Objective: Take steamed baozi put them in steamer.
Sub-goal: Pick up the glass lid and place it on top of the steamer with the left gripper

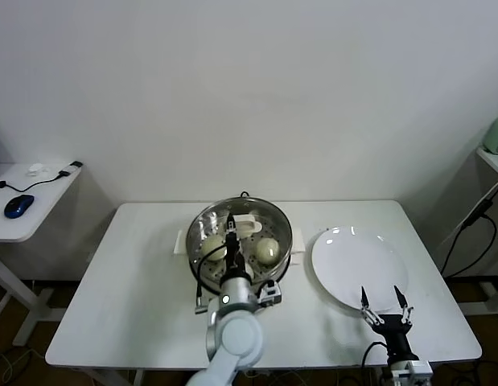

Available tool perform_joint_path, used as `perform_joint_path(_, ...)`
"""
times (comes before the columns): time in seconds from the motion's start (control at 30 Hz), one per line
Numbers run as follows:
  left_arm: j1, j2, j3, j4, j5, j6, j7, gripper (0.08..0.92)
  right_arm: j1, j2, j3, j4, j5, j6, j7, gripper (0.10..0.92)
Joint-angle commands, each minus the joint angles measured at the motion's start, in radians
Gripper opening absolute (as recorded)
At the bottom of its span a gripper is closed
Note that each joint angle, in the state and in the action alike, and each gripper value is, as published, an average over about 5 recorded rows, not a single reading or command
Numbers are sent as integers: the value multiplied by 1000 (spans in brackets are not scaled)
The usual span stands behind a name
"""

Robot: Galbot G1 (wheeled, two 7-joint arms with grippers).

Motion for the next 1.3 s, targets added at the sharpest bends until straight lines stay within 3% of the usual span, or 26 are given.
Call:
perform_joint_path(0.03,1,-3,3,3,2,3,-1,134,0,3,0,-3,-3,7,3,823)
perform_joint_path(0.63,6,18,-17,20,-14,-11,-32,152,4,15,-1,-2,-21,21,-1,823)
perform_joint_path(1.1,34,31,-8,-54,-34,-33,-29,538,13,13,-2,-3,-21,2,-7,823)
perform_joint_path(1.3,60,62,-3,-146,-48,-52,0,711,15,11,-8,10,-2,-6,9,823)
